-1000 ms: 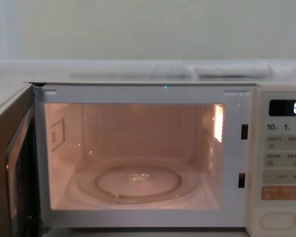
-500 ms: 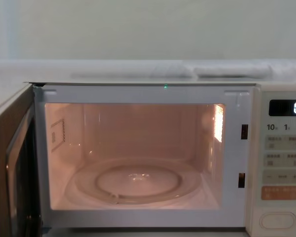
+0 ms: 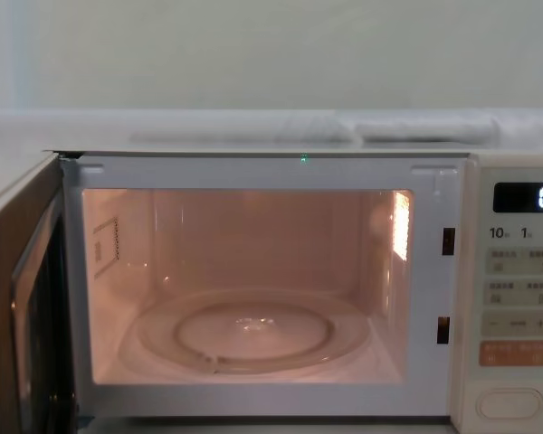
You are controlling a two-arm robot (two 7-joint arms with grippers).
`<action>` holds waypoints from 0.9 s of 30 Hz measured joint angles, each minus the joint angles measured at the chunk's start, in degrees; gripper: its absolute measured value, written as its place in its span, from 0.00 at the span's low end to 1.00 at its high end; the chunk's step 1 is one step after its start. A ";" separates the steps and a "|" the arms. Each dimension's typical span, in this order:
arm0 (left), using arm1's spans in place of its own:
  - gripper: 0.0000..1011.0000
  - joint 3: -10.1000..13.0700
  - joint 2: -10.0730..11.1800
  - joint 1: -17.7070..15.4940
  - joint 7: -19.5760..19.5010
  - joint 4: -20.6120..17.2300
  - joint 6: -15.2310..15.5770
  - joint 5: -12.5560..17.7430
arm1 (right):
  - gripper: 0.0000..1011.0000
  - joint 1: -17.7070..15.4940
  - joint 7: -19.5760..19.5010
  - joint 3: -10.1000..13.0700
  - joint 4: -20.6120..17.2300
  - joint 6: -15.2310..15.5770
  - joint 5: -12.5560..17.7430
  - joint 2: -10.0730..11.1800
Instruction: Press the button to open the microwave door with one hand; close the microwave door with the other hand.
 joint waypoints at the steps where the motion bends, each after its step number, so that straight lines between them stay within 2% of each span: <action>1: 0.99 0.00 0.00 0.00 0.00 0.00 0.00 0.00 | 0.99 0.01 0.00 0.00 0.00 0.00 0.00 0.00; 27: 0.99 0.00 0.00 0.00 0.00 0.00 0.00 0.00 | 0.99 0.01 -0.01 0.00 0.00 0.00 0.00 -0.04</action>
